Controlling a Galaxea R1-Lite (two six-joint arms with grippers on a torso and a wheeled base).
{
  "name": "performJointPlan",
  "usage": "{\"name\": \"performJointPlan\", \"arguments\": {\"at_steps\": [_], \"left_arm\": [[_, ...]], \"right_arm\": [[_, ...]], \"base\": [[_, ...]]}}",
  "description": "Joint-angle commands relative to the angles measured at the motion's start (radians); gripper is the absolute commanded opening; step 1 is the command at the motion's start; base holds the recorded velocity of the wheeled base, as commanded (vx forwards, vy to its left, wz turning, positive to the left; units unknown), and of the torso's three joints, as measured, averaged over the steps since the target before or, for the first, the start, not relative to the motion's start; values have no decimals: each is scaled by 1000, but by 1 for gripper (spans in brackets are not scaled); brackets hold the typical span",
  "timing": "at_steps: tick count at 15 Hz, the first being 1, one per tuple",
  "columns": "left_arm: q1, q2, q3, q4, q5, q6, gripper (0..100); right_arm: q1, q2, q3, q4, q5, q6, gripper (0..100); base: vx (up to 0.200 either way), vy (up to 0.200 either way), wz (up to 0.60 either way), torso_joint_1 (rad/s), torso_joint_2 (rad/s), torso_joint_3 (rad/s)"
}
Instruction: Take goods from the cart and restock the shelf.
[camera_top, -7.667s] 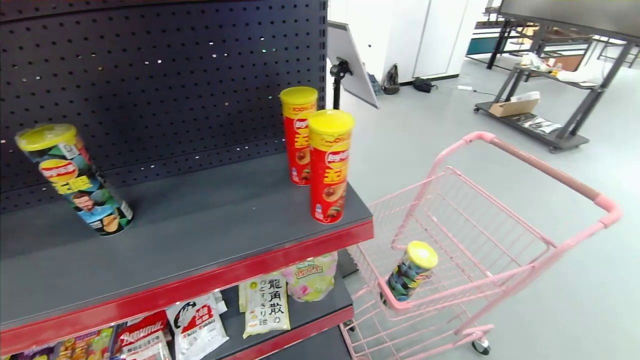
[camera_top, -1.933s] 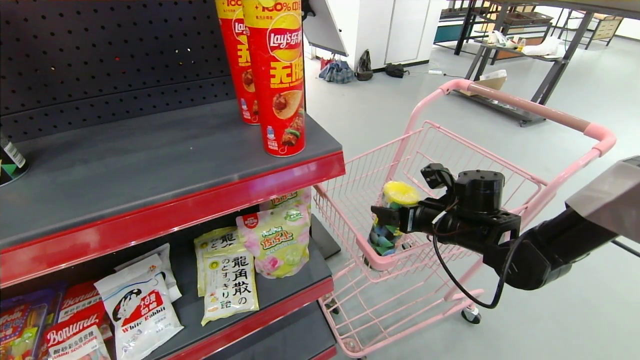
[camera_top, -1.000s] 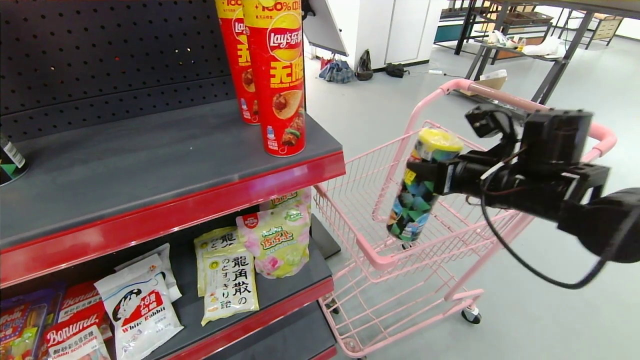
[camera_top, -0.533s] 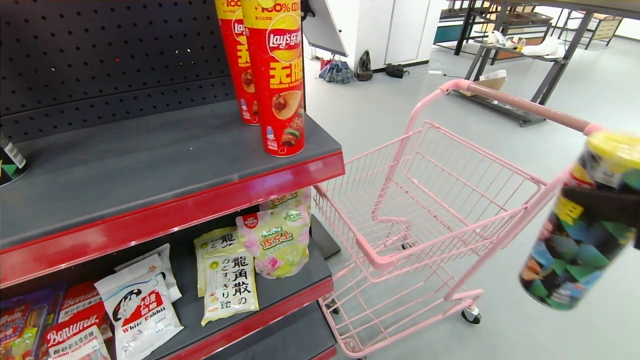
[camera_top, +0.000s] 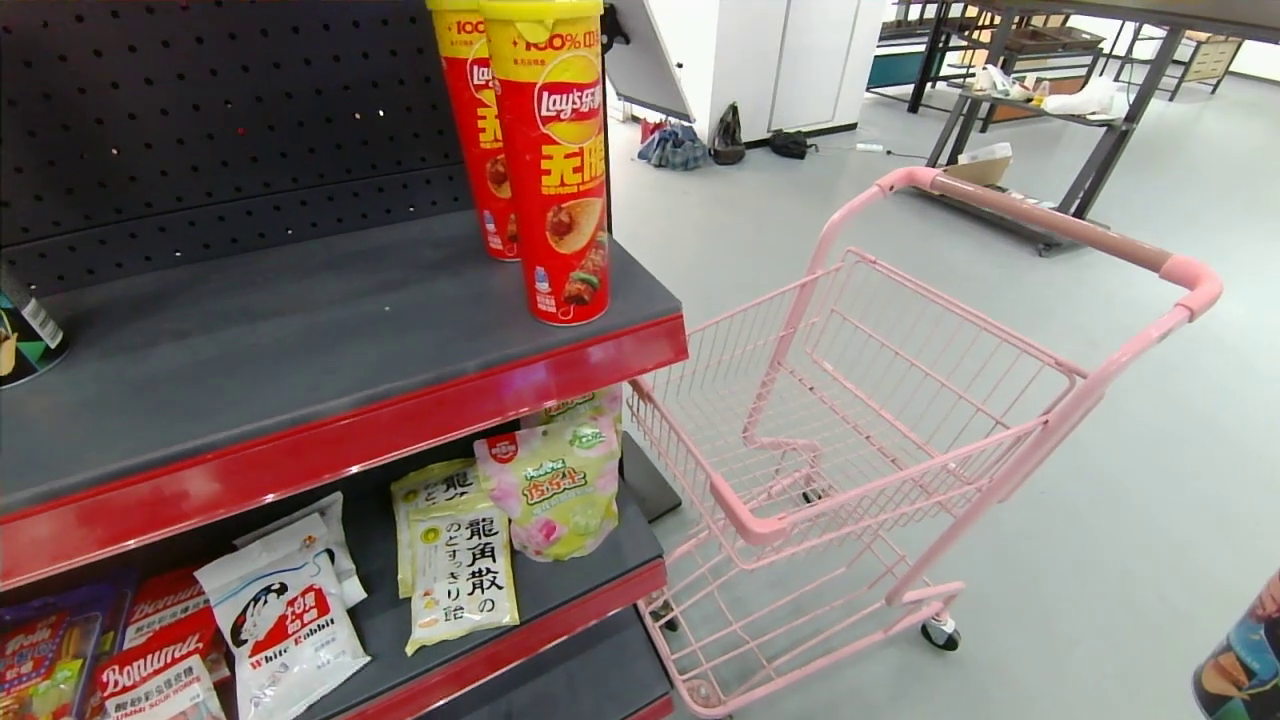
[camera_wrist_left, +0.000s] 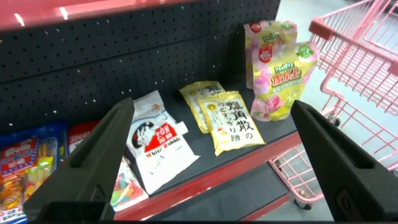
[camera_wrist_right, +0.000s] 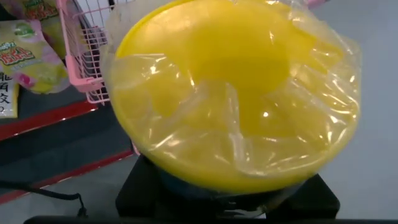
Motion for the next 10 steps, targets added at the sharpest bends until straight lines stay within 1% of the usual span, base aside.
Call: {"name": "performJointPlan", "arguments": {"at_steps": [1, 5, 10], "left_arm": [[0, 0, 0, 0, 1, -1, 100], [0, 0, 0, 0, 1, -1, 100], [0, 1, 0, 0, 1, -1, 100]], "right_arm": [[-1, -9, 1, -2, 9, -1, 0], [0, 3, -6, -4, 15, -1, 0], [2, 15, -15, -5, 17, -4, 0]], "base": [[0, 0, 0, 105, -417, -295], [0, 0, 0, 160, -510, -351], [0, 0, 0, 210, -589, -378]]}}
